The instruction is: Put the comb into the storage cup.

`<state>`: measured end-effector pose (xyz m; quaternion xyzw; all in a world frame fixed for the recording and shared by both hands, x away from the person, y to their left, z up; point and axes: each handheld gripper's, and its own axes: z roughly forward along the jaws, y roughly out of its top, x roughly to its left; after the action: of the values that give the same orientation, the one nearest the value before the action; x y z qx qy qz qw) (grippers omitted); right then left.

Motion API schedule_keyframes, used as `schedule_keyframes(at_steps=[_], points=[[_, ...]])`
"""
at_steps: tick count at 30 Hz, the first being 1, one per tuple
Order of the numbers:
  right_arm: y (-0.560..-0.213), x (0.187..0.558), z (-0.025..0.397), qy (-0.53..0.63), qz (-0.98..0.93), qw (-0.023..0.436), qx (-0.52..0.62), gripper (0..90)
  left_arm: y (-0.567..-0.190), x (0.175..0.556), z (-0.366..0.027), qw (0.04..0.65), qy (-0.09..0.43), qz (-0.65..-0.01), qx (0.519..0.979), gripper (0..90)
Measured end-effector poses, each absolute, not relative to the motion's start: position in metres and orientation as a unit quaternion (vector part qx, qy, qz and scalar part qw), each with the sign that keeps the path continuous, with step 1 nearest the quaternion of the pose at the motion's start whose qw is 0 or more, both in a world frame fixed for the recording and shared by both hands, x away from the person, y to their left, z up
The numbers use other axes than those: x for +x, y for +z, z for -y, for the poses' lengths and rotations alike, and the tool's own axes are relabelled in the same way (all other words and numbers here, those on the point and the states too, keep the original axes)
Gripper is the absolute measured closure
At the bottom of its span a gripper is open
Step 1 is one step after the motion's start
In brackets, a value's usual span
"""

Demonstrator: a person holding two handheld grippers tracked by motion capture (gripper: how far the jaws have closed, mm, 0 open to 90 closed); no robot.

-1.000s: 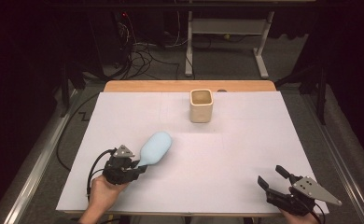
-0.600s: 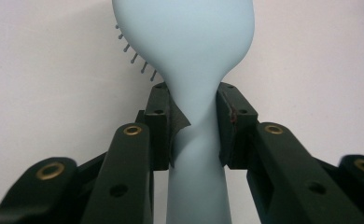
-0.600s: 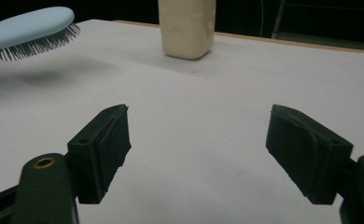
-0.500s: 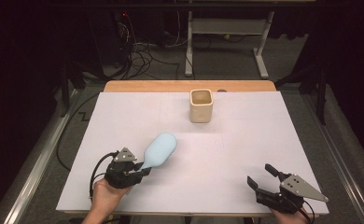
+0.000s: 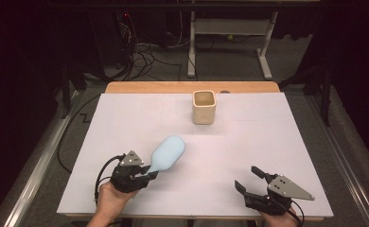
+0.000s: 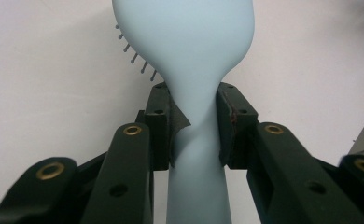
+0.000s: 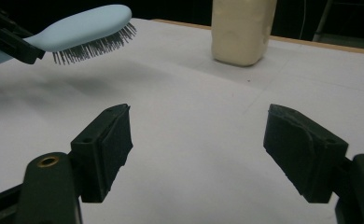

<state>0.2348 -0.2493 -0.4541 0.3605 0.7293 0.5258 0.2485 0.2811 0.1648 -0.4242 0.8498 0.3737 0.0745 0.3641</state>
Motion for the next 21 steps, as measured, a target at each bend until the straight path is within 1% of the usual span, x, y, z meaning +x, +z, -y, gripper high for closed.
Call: schedule_keyframes(at_steps=[15,21], points=[[-0.455,0.242,0.223,0.533,-0.742,0.226,0.338,23.6,-0.424,0.281,-0.152,0.372,0.065,-0.352,0.857,69.3],[-0.455,0.245,0.219,0.537,-0.741,0.216,0.339,23.3,-0.425,0.282,-0.143,0.371,0.059,-0.342,0.861,69.3]])
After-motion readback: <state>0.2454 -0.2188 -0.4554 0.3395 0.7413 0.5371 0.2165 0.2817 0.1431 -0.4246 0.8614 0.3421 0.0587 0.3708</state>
